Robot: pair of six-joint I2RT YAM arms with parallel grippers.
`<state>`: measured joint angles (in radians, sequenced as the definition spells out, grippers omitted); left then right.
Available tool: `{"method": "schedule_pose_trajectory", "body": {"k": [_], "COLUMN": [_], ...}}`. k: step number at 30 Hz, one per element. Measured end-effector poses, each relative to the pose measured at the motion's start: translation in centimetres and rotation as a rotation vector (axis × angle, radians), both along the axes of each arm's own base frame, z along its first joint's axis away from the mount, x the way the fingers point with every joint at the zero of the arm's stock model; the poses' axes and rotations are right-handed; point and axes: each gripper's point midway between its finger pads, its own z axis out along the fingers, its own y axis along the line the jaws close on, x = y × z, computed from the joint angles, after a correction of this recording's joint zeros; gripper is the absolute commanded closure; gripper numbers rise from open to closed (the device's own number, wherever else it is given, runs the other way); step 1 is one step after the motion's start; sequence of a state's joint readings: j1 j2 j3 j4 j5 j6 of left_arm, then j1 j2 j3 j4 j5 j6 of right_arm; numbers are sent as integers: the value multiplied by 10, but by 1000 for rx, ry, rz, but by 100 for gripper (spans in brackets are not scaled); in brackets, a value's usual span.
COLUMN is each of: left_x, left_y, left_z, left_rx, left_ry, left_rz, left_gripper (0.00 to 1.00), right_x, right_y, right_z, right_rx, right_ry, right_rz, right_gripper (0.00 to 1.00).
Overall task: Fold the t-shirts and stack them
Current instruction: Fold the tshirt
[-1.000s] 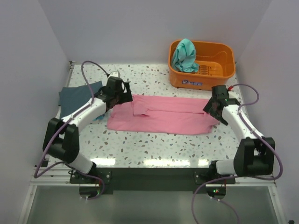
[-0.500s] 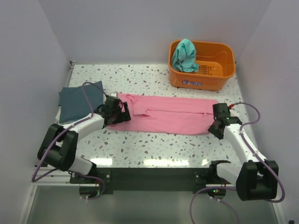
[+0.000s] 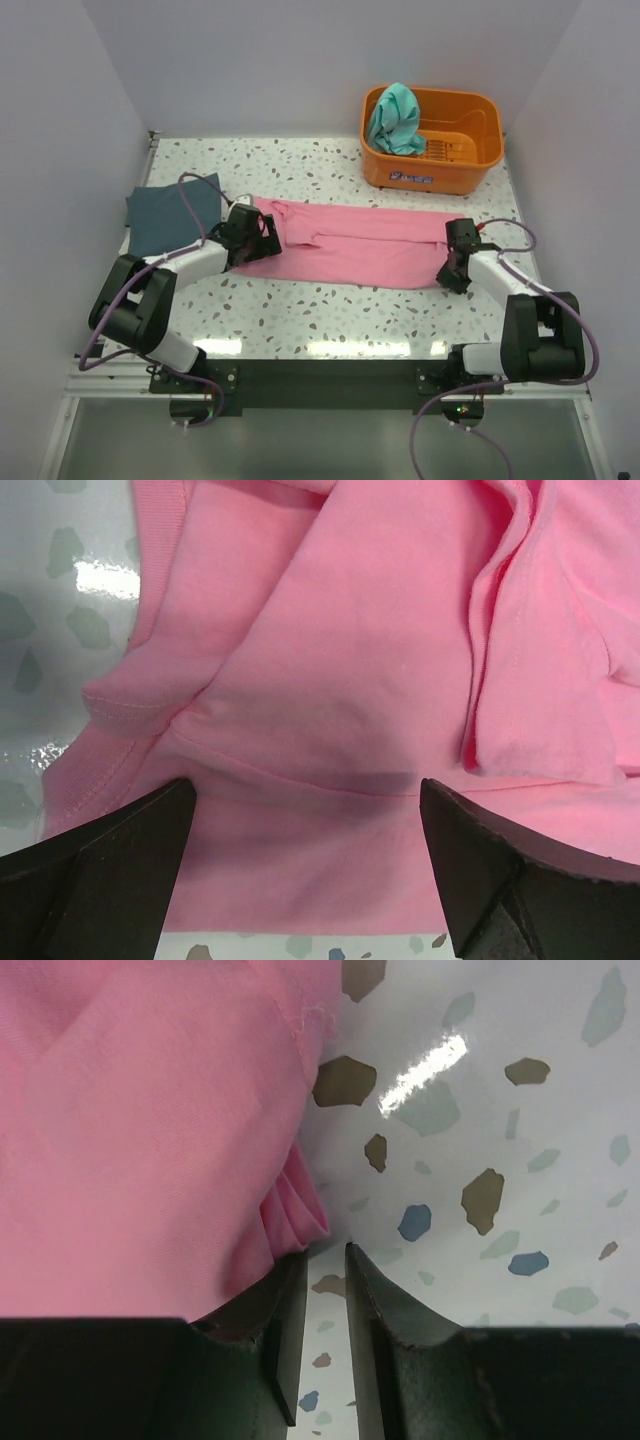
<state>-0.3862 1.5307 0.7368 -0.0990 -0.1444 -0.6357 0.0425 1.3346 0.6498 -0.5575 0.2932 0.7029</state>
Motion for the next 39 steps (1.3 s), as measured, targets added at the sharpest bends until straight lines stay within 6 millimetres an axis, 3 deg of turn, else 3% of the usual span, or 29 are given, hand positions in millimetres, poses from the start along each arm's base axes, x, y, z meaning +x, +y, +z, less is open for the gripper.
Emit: {"method": "schedule_pose_trajectory", "body": {"k": [3,4,12,18,22,24,25,27,34,39], "left_x": [5,6,16,26,29,30,30,31,43,48], "left_y": [2,2,10,17,20,21,21,21,25,27], "left_z": [0,0,-1,-1,-1,-1,-1,-1,-1,-1], "left_rx": [7,9,29,43,42,41,42,43,48,46], "left_ry": [-8,-9,-19,-23,-24,-24,-24,-24,-26,-31], "left_rz": [11,15,52,86,97,99,99,100,113,120], "left_gripper": [0,0,0,0,0,0,0,0,0,0], "right_x": [6,8,8,-8,-20,-20,-18,-15,-3,7], "right_y": [1,2,-3,-27,-33,-29,-24,-14,10,19], "right_z": [-1,-2,4,40,53,52,49,41,3,0], "right_rx": [5,8,-10,-100,-128,-111,-85,-34,86,130], "right_ry": [-16,-20,-30,-71,-80,-84,-86,-85,18,-7], "right_rz": [9,13,6,-69,-76,-55,-34,16,130,166], "right_gripper": [89,100,100,100,100,90,79,74,74,72]}}
